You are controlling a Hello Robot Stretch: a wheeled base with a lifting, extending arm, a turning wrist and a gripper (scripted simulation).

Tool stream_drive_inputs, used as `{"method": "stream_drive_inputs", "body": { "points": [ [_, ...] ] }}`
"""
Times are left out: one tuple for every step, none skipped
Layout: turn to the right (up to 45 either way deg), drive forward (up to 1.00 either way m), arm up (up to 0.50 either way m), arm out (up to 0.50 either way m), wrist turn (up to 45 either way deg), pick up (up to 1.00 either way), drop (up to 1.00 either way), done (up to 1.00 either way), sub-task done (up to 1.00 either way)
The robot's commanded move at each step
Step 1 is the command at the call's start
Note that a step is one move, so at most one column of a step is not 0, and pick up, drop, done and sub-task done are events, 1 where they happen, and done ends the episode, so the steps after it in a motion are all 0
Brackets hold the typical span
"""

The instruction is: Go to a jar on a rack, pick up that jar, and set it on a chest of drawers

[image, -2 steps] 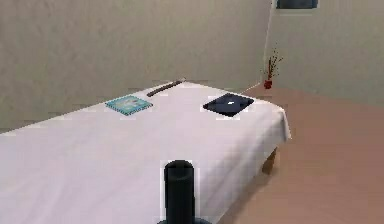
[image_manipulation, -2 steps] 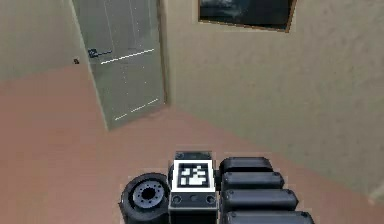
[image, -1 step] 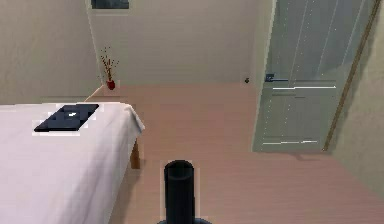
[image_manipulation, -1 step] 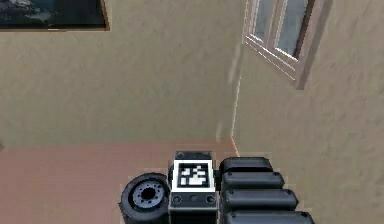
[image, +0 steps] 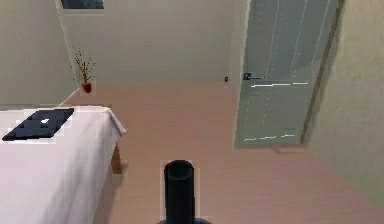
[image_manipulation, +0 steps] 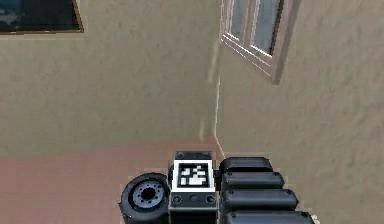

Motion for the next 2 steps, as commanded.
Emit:
{"method": "stream_drive_inputs", "body": {
  "points": [
    [3.0, 0.00, 0.00, 0.00, 0.0, 0.00, 0.00, 0.00, 0.00],
    [0.0, 0.15, 0.00, 0.00, 0.0, 0.00, 0.00, 0.00, 0.00]
  ]
}}
